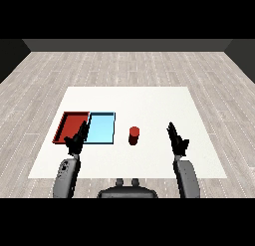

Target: Pick the red can and put it in the red box

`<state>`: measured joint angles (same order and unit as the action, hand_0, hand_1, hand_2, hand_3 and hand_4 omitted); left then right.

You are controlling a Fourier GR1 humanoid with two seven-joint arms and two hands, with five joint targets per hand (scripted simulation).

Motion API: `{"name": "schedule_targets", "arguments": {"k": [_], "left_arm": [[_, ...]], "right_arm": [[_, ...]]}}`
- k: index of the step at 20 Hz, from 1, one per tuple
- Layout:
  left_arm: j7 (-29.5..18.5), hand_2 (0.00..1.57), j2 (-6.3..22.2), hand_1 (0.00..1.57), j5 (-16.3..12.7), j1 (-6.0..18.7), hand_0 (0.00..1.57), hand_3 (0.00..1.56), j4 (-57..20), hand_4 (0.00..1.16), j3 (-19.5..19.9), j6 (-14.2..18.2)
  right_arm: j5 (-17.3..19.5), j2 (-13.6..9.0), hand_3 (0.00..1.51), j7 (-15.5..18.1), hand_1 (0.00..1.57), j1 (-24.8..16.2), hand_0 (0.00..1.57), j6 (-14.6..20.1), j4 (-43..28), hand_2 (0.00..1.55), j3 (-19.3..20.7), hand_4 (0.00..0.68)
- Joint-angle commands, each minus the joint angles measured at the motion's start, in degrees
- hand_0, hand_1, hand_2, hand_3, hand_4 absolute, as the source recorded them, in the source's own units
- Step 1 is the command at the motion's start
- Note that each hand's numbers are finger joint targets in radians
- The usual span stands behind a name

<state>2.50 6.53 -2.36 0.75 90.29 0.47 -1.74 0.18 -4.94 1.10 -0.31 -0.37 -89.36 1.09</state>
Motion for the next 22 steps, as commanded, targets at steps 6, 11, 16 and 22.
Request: {"name": "schedule_targets", "arguments": {"k": [6, 11, 16, 22], "left_arm": [[-2.83, 0.00, -2.75, 0.00, 3.67, -3.20, 0.00, 0.00, 3.13, 0.00, -2.33, 1.41], [-23.91, 0.00, -3.54, 0.00, -1.76, -1.54, 0.00, 0.00, 5.56, 0.00, 1.97, -2.15], [-25.44, 0.00, -5.06, 0.00, -0.66, -0.61, 0.00, 0.00, 4.17, 0.00, 0.66, -1.52], [-28.18, 0.00, -4.53, 0.00, -1.73, -3.38, 0.00, 0.00, 4.22, 0.00, 1.42, -3.43]], "right_arm": [[-2.23, -0.75, 0.00, 0.15, 0.00, -13.07, 0.00, -3.36, -13.95, 0.00, 0.13, 0.000], [-5.86, 0.75, 0.00, 13.53, 0.00, -9.10, 0.00, -8.01, -14.27, 0.00, -0.90, 0.000], [-5.89, -1.53, 0.00, 22.79, 0.00, -8.56, 0.00, -11.74, -5.55, 0.00, 3.08, 0.000], [-7.14, -1.80, 0.00, 22.65, 0.00, -8.44, 0.00, -14.01, -4.33, 0.00, 4.77, 0.000]]}}
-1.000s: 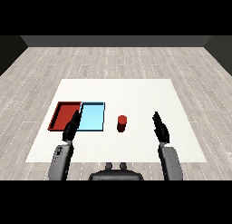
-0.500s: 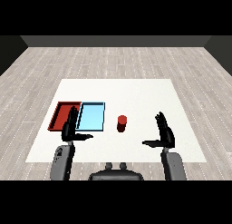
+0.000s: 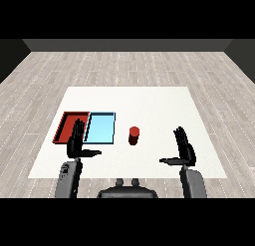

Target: Pick the red can and put it in the red box

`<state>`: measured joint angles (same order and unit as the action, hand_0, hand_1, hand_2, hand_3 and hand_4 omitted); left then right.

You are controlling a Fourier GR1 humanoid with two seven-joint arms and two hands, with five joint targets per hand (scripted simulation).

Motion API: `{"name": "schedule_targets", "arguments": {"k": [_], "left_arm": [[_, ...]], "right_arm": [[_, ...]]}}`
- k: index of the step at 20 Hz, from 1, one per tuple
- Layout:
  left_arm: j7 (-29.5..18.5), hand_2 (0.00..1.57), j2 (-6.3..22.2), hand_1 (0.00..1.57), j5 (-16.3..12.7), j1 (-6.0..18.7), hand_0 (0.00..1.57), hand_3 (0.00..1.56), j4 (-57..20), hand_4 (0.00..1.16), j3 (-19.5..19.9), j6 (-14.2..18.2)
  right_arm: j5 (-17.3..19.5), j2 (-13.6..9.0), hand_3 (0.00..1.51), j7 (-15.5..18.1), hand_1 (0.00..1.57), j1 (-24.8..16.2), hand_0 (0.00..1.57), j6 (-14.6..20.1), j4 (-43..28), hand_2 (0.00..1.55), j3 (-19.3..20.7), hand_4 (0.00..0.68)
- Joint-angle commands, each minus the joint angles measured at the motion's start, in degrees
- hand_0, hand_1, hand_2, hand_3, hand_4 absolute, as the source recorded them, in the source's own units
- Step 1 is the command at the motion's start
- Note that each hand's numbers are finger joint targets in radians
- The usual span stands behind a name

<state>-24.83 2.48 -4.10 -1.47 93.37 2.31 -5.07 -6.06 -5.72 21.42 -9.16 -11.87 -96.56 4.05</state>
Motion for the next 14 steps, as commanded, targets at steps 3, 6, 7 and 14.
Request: {"name": "schedule_targets", "arguments": {"k": [3, 6, 7, 14], "left_arm": [[-1.91, 0.00, 0.91, 0.00, -0.43, 4.95, 0.00, 0.00, -5.84, 0.00, 2.03, -0.50], [-1.28, 0.00, 0.12, 0.00, -0.99, 1.12, 0.00, 0.00, -1.37, 0.00, 0.77, -0.89], [-3.25, 0.00, -1.01, 0.00, -0.02, 2.16, 0.00, 0.00, -5.20, 0.00, 0.45, 0.25], [1.02, 0.00, 1.02, 0.00, -3.27, -1.13, 0.00, 0.00, 3.20, 0.00, 2.45, -1.25]], "right_arm": [[-1.72, -0.24, 0.00, -2.18, 0.00, 0.34, 0.00, -1.71, -0.78, 0.00, 1.31, 0.000], [0.92, 2.13, 0.00, -2.61, 0.00, 5.82, 0.00, 2.16, 3.72, 0.00, 0.08, 0.000], [-0.12, 1.29, 0.00, -1.11, 0.00, 1.81, 0.00, -0.49, 2.43, 0.00, 0.38, 0.000], [3.62, 2.60, 0.00, -3.52, 0.00, 10.64, 0.00, 3.81, 9.33, 0.00, -0.69, 0.000]]}}
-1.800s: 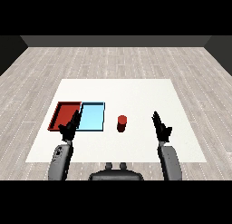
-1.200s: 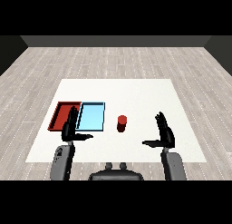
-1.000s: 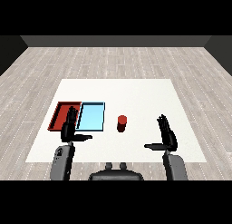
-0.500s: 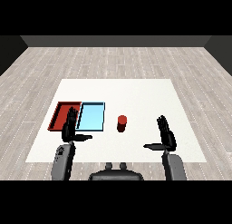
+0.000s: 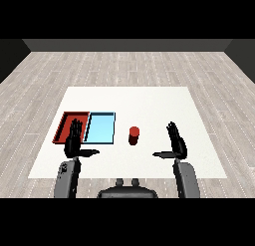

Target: Pick the red can and put it in the red box

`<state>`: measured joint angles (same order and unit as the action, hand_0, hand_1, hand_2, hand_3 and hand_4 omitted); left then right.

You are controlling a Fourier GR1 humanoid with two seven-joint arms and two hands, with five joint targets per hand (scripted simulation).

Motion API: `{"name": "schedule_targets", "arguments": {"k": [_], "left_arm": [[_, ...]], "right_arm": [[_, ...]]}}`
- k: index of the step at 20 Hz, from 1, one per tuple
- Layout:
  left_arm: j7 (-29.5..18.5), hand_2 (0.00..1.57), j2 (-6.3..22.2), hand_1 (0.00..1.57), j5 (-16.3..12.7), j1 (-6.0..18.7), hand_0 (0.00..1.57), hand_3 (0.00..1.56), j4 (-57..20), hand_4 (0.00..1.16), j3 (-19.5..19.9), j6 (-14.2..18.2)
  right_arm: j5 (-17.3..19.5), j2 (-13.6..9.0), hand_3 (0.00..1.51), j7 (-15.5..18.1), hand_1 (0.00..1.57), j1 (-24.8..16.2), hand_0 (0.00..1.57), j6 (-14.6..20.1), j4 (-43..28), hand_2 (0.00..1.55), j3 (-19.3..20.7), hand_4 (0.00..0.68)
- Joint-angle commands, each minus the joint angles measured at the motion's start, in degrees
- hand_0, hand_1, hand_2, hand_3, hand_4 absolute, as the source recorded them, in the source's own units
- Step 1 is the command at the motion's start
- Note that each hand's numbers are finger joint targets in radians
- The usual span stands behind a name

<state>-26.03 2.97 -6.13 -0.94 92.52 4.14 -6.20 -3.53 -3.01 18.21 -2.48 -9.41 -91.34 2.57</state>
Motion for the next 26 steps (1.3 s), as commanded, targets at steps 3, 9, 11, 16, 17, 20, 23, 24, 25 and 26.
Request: {"name": "schedule_targets", "arguments": {"k": [3, 9, 11, 16, 17, 20, 23, 24, 25, 26], "left_arm": [[-1.49, 0.00, -0.57, 0.00, 0.08, -0.49, 0.00, 0.00, 0.66, 0.00, -0.18, 0.28], [1.79, 0.00, -2.84, 0.00, 1.22, -4.48, 0.00, 0.00, 6.46, 0.00, -3.71, 2.12], [-1.43, 0.00, -1.11, 0.00, -0.59, -2.20, 0.00, 0.00, 0.15, 0.00, -0.46, -0.08], [-1.74, 0.00, -0.62, 0.00, 0.79, 0.98, 0.00, 0.00, -2.84, 0.00, -0.17, 1.08], [2.34, 0.00, -0.30, 0.00, 0.02, 0.67, 0.00, 0.00, 1.35, 0.00, -0.70, 1.11], [1.17, 0.00, -0.75, 0.00, 0.58, -0.70, 0.00, 0.00, 1.54, 0.00, -0.32, 2.25], [1.18, 0.00, -1.49, 0.00, 0.92, -0.51, 0.00, 0.00, 1.96, 0.00, -1.82, 2.23], [2.08, 0.00, -1.33, 0.00, 1.65, 0.35, 0.00, 0.00, 2.96, 0.00, -1.77, 3.24], [1.19, 0.00, 1.00, 0.00, -1.71, 0.65, 0.00, 0.00, 1.04, 0.00, 1.02, -0.47], [2.16, 0.00, 0.96, 0.00, -2.30, 2.86, 0.00, 0.00, -0.64, 0.00, 2.01, 0.38]], "right_arm": [[-0.81, 1.66, 0.00, -5.13, 0.00, 7.88, 0.00, 2.74, 2.98, 0.00, 0.23, 0.000], [-0.16, 2.88, 0.00, -4.24, 0.00, 7.98, 0.00, 2.70, 7.40, 0.00, -1.42, 0.000], [-3.30, 2.80, 0.00, -5.56, 0.00, 6.73, 0.00, 1.83, 4.90, 0.00, -1.86, 0.000], [-6.34, 3.00, 0.00, -1.22, 0.00, 6.95, 0.00, 3.09, 11.05, 0.00, -4.26, 0.000], [-7.55, 3.00, 0.00, -4.38, 0.00, 9.51, 0.00, 5.42, 10.64, 0.00, -3.64, 0.000], [-7.21, 3.01, 0.00, 0.77, 0.00, 6.58, 0.00, 9.05, 12.53, 0.00, -10.95, 0.000], [-9.36, 3.01, 0.00, -0.56, 0.00, 11.87, 0.00, 10.54, 17.08, 0.00, -10.52, 0.000], [-9.81, 3.01, 0.00, 3.32, 0.00, 12.33, 0.00, 11.21, 20.69, 0.00, -11.39, 0.000], [-9.21, 3.01, 0.00, 1.68, 0.00, 11.38, 0.00, 8.16, 17.90, 0.00, -8.19, 0.000], [-9.78, 3.01, 0.00, 0.22, 0.00, 6.46, 0.00, 12.93, 12.03, 0.00, -15.04, 0.000]]}}
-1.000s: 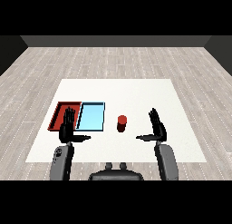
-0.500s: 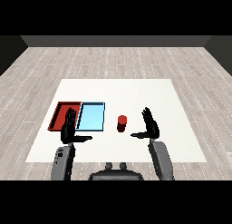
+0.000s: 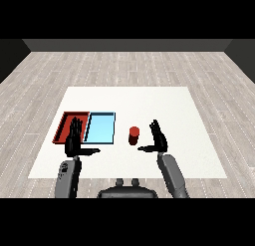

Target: Pick the red can and put it in the red box

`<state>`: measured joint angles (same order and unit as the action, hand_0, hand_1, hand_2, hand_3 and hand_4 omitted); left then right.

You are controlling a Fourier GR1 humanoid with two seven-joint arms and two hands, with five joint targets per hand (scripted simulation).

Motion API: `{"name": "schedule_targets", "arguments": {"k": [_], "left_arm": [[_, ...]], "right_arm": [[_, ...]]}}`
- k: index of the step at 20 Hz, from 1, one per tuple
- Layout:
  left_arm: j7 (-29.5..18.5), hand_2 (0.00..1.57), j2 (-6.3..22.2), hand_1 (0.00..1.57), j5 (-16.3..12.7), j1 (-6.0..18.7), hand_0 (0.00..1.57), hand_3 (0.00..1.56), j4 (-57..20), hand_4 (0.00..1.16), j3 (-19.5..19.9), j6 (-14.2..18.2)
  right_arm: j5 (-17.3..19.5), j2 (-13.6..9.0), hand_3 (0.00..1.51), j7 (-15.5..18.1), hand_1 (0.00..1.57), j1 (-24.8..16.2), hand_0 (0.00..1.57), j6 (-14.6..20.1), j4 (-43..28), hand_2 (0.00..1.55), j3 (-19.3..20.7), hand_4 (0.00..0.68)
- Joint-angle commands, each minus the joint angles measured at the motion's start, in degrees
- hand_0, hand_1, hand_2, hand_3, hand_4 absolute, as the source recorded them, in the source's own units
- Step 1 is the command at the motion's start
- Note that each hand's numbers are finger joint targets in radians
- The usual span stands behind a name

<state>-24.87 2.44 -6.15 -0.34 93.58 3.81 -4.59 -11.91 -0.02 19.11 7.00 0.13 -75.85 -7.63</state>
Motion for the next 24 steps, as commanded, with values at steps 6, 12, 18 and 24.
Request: {"name": "schedule_targets", "arguments": {"k": [6, 12, 18, 24], "left_arm": [[-1.57, 0.00, 1.34, 0.00, -0.86, 1.94, 0.00, 0.00, -3.04, 0.00, 1.43, -1.72], [-3.49, 0.00, -0.38, 0.00, -0.49, -0.14, 0.00, 0.00, -3.19, 0.00, 0.07, -1.21], [-1.45, 0.00, -0.09, 0.00, -1.34, 0.67, 0.00, 0.00, -2.26, 0.00, 0.39, -1.29], [-0.54, 0.00, -0.06, 0.00, -1.91, -0.57, 0.00, 0.00, 0.88, 0.00, -0.02, -1.79]], "right_arm": [[-4.52, 0.02, 0.00, 4.77, 0.00, 0.16, 0.00, 0.61, 5.65, 0.00, -3.55, 0.000], [-8.75, 0.02, 0.00, 5.45, 0.00, 6.33, 0.00, 3.91, 10.47, 0.00, -6.76, 0.000], [-13.01, 0.02, 0.00, 10.35, 0.00, 10.78, 0.00, 5.66, 19.61, 0.00, -9.65, 0.000], [-14.19, 0.02, 0.00, 12.59, 0.00, 15.36, 0.00, 6.24, 26.52, 0.00, -9.90, 0.000]]}}
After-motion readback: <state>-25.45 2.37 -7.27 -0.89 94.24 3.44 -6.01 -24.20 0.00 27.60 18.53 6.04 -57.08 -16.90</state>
